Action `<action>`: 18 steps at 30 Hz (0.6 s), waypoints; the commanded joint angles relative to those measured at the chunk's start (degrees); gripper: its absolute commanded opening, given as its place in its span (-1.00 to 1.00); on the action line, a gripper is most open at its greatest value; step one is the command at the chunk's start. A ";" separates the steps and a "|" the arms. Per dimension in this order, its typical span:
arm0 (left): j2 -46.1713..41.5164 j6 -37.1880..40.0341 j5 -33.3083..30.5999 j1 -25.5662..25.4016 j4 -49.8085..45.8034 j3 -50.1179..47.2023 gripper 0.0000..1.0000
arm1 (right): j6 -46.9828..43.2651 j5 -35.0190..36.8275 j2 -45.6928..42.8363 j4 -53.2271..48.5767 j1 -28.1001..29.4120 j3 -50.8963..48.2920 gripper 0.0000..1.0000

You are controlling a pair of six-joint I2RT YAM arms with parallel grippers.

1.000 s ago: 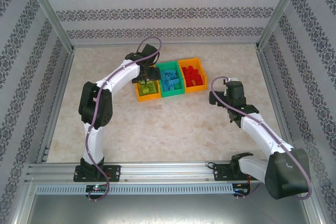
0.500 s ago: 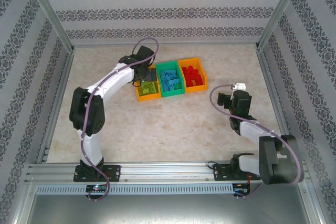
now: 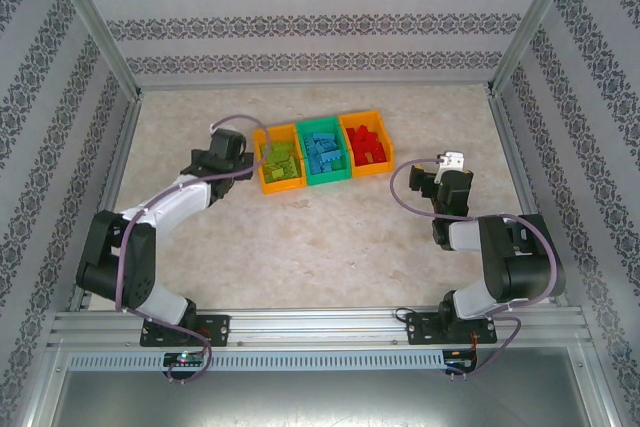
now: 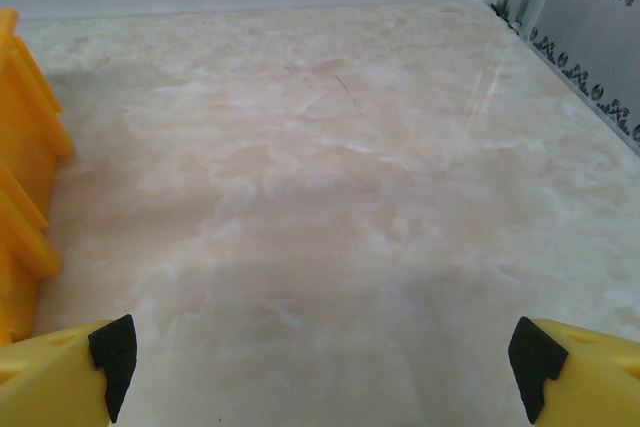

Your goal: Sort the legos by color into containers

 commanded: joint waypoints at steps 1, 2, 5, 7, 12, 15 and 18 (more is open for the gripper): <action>-2.74 7.17 -0.43 1.39 21.40 -8.53 0.99 | -0.52 -1.85 -0.48 1.97 -0.27 0.95 0.96; -2.99 8.00 0.95 1.90 24.18 -10.81 0.99 | -0.49 -1.91 -0.64 1.46 -0.27 1.06 0.96; -4.60 8.40 3.95 3.95 26.31 -13.50 0.99 | -0.58 -1.92 -0.52 1.71 -0.27 0.99 0.96; -5.80 8.22 6.29 5.68 30.50 -15.79 0.99 | -0.58 -1.90 -0.48 1.95 -0.27 0.89 0.96; -9.05 5.44 10.80 10.39 31.47 -18.72 0.99 | -0.66 -1.76 -0.50 1.92 -0.18 0.97 0.96; -10.41 6.25 10.50 10.58 27.44 -20.27 0.99 | -0.65 -1.83 -0.48 1.91 -0.13 0.98 0.96; -9.83 2.73 9.35 10.66 35.58 -27.08 0.99 | -0.59 -1.77 -0.41 1.84 -0.12 0.98 0.96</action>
